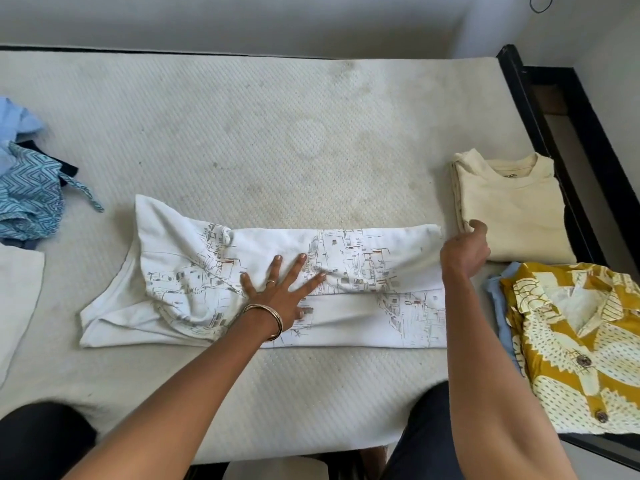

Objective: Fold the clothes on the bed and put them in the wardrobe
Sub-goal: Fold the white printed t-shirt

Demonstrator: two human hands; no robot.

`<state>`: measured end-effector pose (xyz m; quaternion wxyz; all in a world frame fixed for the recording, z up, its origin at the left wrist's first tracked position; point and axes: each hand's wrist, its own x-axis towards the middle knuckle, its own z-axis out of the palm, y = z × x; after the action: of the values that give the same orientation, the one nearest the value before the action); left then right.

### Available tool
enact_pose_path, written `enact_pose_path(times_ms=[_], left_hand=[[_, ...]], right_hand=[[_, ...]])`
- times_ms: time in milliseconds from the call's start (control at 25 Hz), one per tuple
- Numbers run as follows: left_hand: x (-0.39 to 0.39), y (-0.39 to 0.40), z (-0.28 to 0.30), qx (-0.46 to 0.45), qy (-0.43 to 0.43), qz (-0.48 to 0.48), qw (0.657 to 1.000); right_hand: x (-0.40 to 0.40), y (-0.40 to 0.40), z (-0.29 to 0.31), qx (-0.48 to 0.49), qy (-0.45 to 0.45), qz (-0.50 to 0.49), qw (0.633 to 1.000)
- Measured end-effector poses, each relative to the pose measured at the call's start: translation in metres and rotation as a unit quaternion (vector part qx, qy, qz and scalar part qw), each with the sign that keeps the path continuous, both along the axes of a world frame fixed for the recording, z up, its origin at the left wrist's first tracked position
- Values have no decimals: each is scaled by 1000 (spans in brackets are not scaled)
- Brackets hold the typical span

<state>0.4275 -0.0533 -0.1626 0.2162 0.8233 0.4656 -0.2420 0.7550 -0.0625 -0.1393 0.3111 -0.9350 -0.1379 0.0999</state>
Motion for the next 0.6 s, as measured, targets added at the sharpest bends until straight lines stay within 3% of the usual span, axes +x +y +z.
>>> enact_pose_path(times_ms=[80, 120, 200, 240, 280, 320, 360, 440, 520, 600], left_hand=[[-1, -2, 2, 5, -5, -16, 1000], [-3, -2, 1, 5, -14, -30, 999], [-12, 1, 2, 11, -77, -21, 997], [-21, 4, 6, 23, -166, 29, 985], [-33, 5, 10, 48, -291, 115, 948], [-50, 6, 14, 106, -385, 214, 891], [-70, 8, 17, 182, -409, 302, 842], [-118, 15, 24, 269, -280, 472, 792], [-162, 21, 23, 169, -121, 631, 748], [-176, 27, 17, 45, -97, 636, 764]], right_hand=[[-22, -5, 2, -6, -94, 106, 990], [-43, -13, -2, 22, -124, 231, 965], [-88, -43, -23, -30, -133, 480, 866], [-104, -62, -34, -96, -129, 534, 830], [-116, -79, -46, -151, -123, 514, 835], [-128, -86, -52, -179, -100, 438, 875], [-141, -86, -51, -192, -64, 351, 914], [-174, -75, -39, -201, -29, 283, 937], [-211, -63, -25, -161, -71, 353, 919], [-238, -53, -16, -108, -63, 427, 896]])
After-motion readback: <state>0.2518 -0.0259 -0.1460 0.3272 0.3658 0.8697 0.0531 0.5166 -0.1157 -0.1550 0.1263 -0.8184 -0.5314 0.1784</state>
